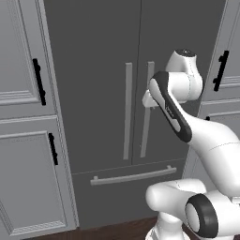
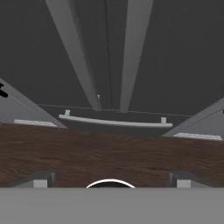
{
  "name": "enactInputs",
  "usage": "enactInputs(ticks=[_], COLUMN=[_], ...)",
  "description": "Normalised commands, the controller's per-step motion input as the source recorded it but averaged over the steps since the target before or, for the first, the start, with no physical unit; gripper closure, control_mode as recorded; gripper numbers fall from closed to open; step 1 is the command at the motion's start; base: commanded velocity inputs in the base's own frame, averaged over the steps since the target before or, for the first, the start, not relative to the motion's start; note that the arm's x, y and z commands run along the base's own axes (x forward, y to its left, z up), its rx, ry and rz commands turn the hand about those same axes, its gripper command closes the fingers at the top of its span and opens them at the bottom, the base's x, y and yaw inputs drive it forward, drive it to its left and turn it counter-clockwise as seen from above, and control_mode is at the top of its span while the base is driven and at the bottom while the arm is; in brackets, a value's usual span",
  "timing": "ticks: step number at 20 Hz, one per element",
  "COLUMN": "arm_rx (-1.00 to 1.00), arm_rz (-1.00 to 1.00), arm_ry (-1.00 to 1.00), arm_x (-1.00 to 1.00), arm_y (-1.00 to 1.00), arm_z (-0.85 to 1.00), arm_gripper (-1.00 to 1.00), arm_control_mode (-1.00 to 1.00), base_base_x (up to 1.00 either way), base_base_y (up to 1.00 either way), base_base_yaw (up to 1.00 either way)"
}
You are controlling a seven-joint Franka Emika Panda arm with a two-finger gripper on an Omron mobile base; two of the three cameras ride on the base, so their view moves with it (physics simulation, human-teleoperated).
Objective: Take the strawberry from the fridge and place it on top of the pancake, located on the dining counter.
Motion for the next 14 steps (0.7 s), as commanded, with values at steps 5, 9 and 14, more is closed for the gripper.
enactInputs(ticks=[5, 9, 14], arm_rx=[0.00, 0.00, 0.00], arm_rz=[0.00, 0.00, 0.00], arm_ry=[0.00, 0.00, 0.00], arm_x=[0.00, 0.00, 0.00], arm_y=[0.00, 0.00, 0.00], arm_z=[0.00, 0.00, 0.00], arm_gripper=[-1.00, -1.00, -1.00], arm_control_mode=[1.00, 1.00, 1.00], base_base_x=[0.00, -0.05, -0.42], base_base_y=[0.33, 0.16, -0.01], base_base_yaw=[-0.01, 0.00, 0.00])
